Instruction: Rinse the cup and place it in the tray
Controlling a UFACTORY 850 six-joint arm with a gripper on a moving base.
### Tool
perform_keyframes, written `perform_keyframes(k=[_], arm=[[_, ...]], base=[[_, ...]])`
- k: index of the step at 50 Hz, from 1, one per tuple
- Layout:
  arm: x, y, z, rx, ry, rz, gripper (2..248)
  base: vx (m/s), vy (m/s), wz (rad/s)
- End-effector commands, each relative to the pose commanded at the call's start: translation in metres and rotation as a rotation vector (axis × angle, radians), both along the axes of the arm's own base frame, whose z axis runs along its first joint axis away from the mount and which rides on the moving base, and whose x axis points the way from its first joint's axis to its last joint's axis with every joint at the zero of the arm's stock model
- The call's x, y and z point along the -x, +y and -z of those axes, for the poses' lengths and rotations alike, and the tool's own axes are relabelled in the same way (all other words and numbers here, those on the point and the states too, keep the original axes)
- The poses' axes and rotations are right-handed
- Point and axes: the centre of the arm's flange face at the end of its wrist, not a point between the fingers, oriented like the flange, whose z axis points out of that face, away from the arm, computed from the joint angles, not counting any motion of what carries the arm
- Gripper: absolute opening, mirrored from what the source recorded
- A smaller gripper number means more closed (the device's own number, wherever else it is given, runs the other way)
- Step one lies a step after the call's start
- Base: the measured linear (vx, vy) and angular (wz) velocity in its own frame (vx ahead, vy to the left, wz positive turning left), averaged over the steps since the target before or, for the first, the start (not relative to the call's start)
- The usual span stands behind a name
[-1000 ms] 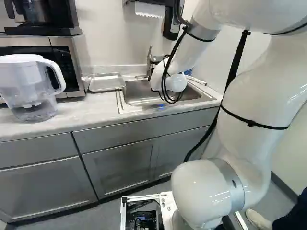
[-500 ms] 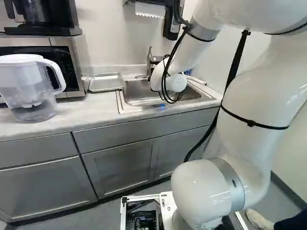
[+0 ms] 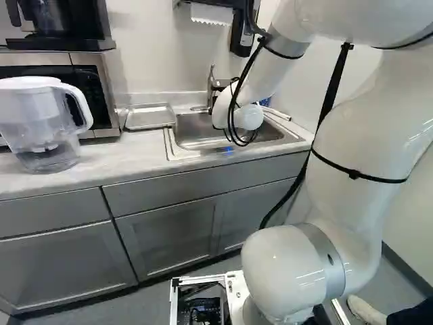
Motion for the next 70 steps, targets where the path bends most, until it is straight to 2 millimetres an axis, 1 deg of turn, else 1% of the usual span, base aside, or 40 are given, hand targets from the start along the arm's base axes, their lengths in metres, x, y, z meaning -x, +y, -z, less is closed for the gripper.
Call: perform_keyframes(k=[51,59,70], arm=[[0.0,0.0,0.0,0.0,0.0,-0.001,124],[0.003,0.006,0.0,0.0,0.0,-0.013,124],[0.011,0.021,0.0,0.0,0.001,-0.045,124]], base=[[0.0,0.0,0.0],[0.0,0.0,0.0],[0.0,0.0,0.0]])
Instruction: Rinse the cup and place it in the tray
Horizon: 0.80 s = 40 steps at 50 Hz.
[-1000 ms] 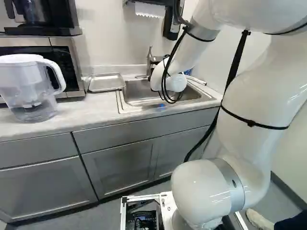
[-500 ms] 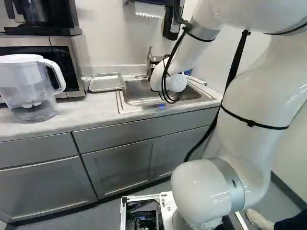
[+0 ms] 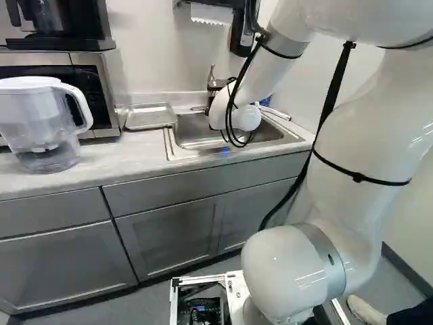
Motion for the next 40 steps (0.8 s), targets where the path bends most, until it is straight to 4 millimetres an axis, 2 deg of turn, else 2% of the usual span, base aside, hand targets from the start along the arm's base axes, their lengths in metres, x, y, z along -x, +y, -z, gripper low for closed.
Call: perform_keyframes(k=[23,40], arm=[[0.016,0.033,0.0,0.0,0.001,-0.074,124],[0.02,0.058,-0.015,-0.005,-0.031,-0.127,124]], base=[[0.0,0.0,0.0],[0.0,0.0,0.0]])
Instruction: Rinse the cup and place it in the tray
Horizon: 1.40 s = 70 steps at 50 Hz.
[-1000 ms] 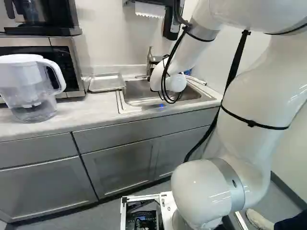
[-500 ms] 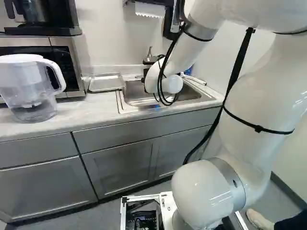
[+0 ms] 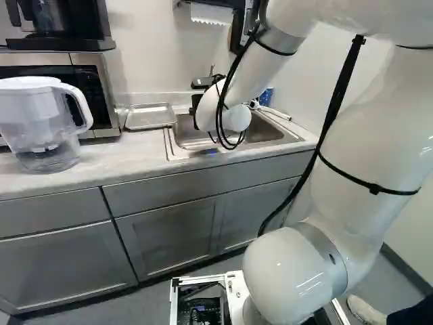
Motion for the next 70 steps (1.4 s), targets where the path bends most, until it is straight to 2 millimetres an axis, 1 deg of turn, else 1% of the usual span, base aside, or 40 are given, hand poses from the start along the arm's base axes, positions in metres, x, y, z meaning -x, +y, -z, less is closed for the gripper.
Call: perform_keyframes(k=[23,65,70], arm=[[0.003,0.009,-0.023,-0.007,-0.034,-0.019,124],[0.002,0.05,-0.063,-0.016,-0.07,-0.099,124],[0.001,0.054,-0.063,-0.015,-0.067,-0.106,124]], base=[[0.0,0.0,0.0],[0.0,0.0,0.0],[0.0,0.0,0.0]])
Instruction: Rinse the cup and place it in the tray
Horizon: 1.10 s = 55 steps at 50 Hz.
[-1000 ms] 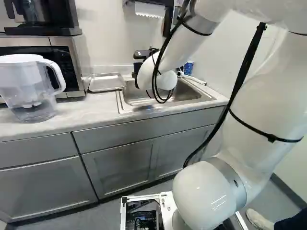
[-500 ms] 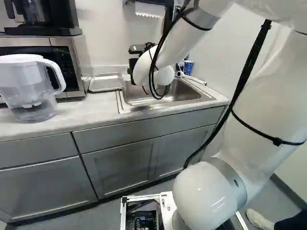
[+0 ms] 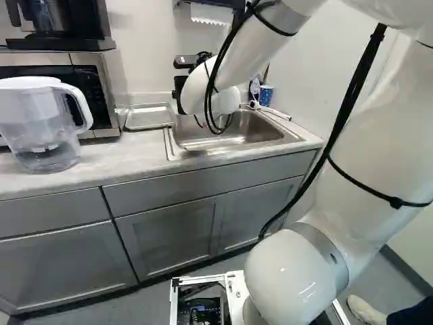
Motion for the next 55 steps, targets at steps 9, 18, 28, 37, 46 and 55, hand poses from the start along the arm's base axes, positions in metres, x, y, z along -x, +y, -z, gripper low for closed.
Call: perform_keyframes(k=[9,18,28,37,46,55], arm=[[-0.0001,0.001,0.0,-0.022,0.009,0.003,124],[-0.0001,0.001,0.0,-0.097,0.04,0.018,124],[-0.0001,0.001,0.0,-0.192,0.079,0.036,124],[-0.0001,0.001,0.0,-0.277,0.114,0.053,124],[-0.0001,0.001,0.0,-0.363,0.15,0.07,124],[-0.0001,0.001,0.0,-0.449,0.185,0.087,124]], base=[[0.0,0.0,0.0],[0.0,0.0,0.0],[0.0,0.0,0.0],[0.0,0.0,0.0],[0.0,0.0,0.0],[0.0,0.0,0.0]])
